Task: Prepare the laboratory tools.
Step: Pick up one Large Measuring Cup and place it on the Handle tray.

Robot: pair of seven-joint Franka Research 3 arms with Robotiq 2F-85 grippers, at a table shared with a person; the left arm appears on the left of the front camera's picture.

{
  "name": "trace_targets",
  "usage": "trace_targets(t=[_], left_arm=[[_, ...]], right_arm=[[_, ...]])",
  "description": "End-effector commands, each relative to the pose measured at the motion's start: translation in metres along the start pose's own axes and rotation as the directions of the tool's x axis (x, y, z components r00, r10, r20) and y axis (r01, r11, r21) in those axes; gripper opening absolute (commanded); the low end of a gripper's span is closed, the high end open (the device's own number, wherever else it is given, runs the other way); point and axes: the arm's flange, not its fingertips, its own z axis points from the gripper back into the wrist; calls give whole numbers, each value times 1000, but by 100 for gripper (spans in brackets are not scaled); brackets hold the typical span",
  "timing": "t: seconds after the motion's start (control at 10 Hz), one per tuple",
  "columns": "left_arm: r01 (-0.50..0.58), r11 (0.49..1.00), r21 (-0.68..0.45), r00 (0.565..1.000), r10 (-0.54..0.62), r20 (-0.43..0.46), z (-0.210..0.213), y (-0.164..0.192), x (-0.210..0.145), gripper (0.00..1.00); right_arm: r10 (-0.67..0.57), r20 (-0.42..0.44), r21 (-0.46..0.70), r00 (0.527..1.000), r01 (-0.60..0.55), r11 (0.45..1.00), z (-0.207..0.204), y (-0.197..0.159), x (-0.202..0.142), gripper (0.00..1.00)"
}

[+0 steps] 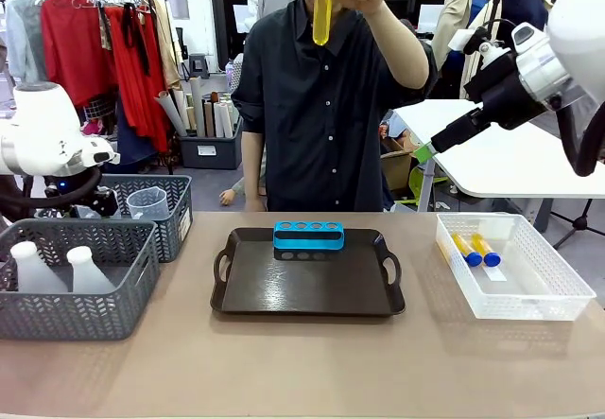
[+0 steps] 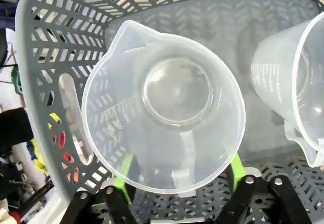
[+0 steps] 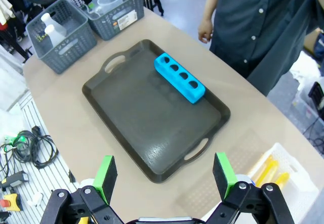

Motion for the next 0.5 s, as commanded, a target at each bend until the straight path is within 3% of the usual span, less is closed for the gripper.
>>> trace_targets(t=[0.0, 0.2, 0.4], left_arm=[[-32, 999, -3, 999, 32, -6, 3, 3, 1, 41], [-40, 999, -8, 999, 40, -7, 5, 5, -1, 1], [-38, 999, -12, 999, 38, -10, 5, 5, -1, 0]], right_arm=[[-4, 6, 9, 1000, 3, 1000, 0, 0, 0, 100], [-4, 6, 9, 1000, 3, 1000, 0, 0, 0, 100], [-4, 6, 9, 1000, 3, 1000, 0, 0, 0, 100]])
